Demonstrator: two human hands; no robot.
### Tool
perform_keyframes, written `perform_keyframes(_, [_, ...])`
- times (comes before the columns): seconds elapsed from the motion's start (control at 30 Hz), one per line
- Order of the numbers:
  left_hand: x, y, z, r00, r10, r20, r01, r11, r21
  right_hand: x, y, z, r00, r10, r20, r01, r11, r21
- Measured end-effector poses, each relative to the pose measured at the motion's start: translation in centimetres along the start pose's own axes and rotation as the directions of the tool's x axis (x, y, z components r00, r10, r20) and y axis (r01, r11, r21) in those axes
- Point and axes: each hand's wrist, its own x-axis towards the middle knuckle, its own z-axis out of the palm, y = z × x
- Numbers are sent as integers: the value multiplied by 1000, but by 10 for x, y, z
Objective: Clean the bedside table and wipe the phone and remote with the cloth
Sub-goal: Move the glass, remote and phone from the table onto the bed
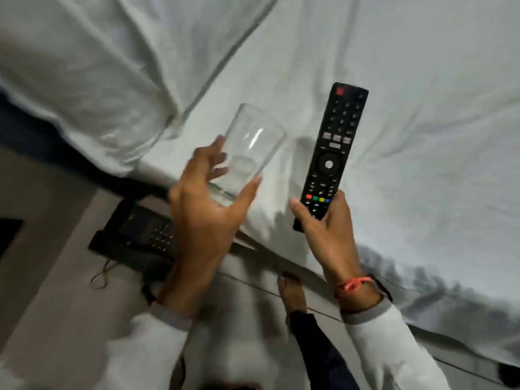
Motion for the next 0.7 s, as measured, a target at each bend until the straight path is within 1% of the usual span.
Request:
perform_keyframes(0.03, [9, 18, 41, 999, 4, 34, -2, 999, -42, 21, 1, -26, 998, 27, -49, -27, 1000, -9])
perform_keyframes(0.07, [14, 31, 78, 998, 3, 62, 0, 999, -47, 38, 4, -50, 994, 58, -94, -60, 998, -26])
perform_keyframes(0.13, [18, 53, 147, 993, -18, 113, 18, 1000, 1, 65, 17, -93, 978, 128, -164, -140, 988, -62])
perform_keyframes(0.2, [14, 53, 186, 991, -46, 122, 32, 993, 116, 76, 28, -109, 964, 174, -200, -200, 973, -118])
perform_keyframes(0.27, [5, 48, 221, 988, -56, 145, 14, 961, 278, 85, 40, -121, 946, 210, -248, -249, 959, -135])
perform_keyframes(0.37, [-2, 39, 239, 989, -30, 146, -39, 893, 448, 88, 47, -119, 930, 269, -250, -318, 930, -182])
perform_keyframes(0.43, [-2, 38, 232, 991, 5, 134, -70, 871, 485, 83, 43, -112, 928, 276, -251, -344, 894, -288])
perform_keyframes(0.47, [0, 39, 222, 992, 15, 127, -75, 872, 483, 76, 36, -108, 926, 247, -287, -343, 867, -361])
perform_keyframes(0.5, [0, 39, 211, 993, 25, 113, -75, 881, 467, 69, 28, -105, 925, 180, -335, -320, 844, -430])
perform_keyframes(0.53, [3, 35, 192, 997, 20, 75, -51, 893, 447, 61, 19, -98, 928, 73, -366, -255, 841, -478])
perform_keyframes(0.57, [2, 30, 173, 999, 23, 31, -34, 907, 420, 53, 10, -93, 921, -60, -385, -154, 853, -499])
perform_keyframes(0.6, [-2, 21, 151, 1000, 19, -14, -12, 918, 397, 45, 2, -85, 899, -204, -386, -15, 868, -496])
perform_keyframes(0.63, [-7, 6, 123, 997, 9, -71, 19, 925, 379, 36, -6, -70, 868, -345, -359, 144, 865, -481])
perform_keyframes(0.67, [-14, -4, 104, 994, -9, -108, 47, 932, 360, 28, -11, -63, 827, -453, -334, 279, 845, -456])
perform_keyframes(0.7, [-22, -26, 74, 984, -54, -169, 109, 935, 338, 19, -16, -38, 791, -551, -266, 422, 806, -416])
